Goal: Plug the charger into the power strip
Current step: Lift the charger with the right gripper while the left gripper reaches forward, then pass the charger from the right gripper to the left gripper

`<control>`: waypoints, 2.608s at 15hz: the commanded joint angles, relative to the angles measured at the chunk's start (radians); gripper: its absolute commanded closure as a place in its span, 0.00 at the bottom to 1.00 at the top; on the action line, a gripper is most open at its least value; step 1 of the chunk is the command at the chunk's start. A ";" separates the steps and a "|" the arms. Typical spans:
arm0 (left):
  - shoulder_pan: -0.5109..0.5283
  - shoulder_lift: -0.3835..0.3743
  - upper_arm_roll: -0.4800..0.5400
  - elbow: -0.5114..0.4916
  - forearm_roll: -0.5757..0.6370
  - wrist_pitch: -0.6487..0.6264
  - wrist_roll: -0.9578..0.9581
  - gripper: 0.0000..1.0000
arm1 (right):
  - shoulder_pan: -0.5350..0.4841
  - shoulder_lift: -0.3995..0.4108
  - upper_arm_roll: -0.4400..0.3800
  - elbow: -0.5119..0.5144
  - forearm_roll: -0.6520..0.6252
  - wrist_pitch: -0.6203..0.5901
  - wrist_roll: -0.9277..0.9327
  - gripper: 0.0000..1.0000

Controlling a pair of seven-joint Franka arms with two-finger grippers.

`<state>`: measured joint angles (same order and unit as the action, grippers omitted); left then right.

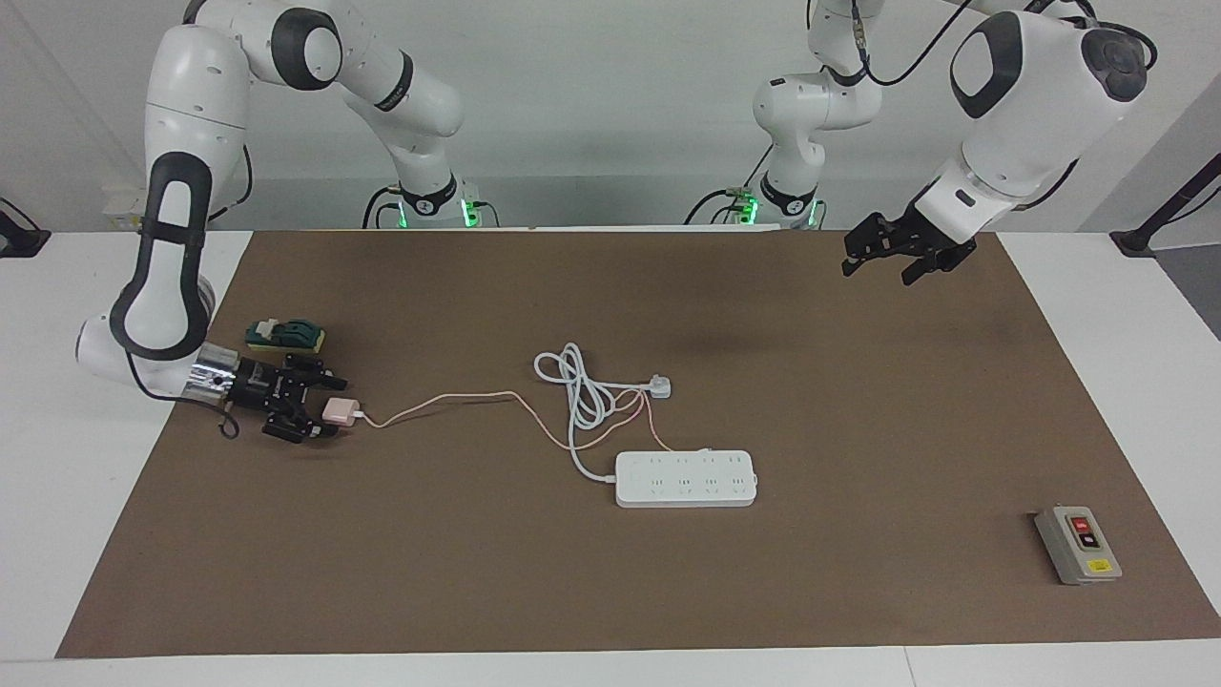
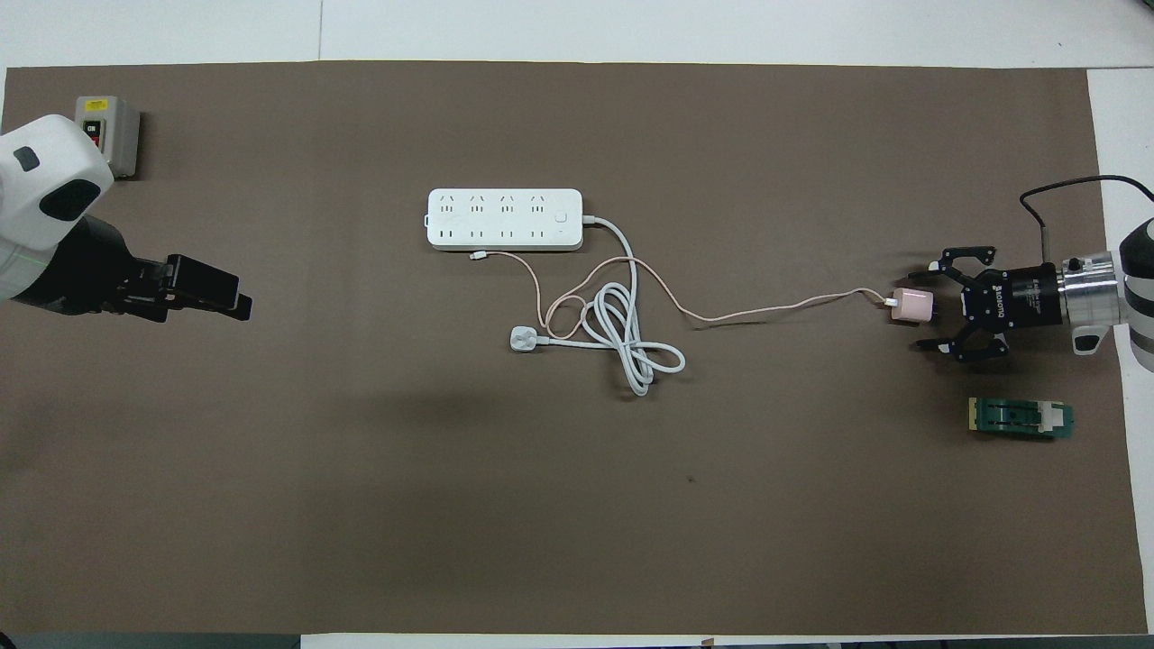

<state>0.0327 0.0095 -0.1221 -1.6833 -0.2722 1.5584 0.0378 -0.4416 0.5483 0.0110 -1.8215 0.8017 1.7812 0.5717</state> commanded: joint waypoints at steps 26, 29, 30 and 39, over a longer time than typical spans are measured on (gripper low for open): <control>0.050 0.297 -0.013 -0.087 -1.056 0.124 0.327 0.00 | 0.355 -0.080 0.032 0.388 0.059 -0.122 0.618 1.00; -0.002 0.395 -0.013 -0.024 -1.139 0.138 0.353 0.00 | 0.457 -0.079 0.032 0.430 0.080 -0.060 0.730 1.00; -0.028 0.415 -0.013 -0.015 -1.157 0.164 0.397 0.00 | 0.496 -0.079 0.032 0.432 0.080 -0.027 0.753 1.00; -0.076 0.570 -0.067 0.126 -1.283 0.189 0.507 0.00 | 0.739 -0.042 0.032 0.430 0.120 0.221 0.919 1.00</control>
<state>-0.0231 0.5593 -0.1820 -1.5855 -1.5035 1.7532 0.5326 0.2787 0.4784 0.0469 -1.4081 0.8829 1.9728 1.4691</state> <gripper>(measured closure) 0.000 0.493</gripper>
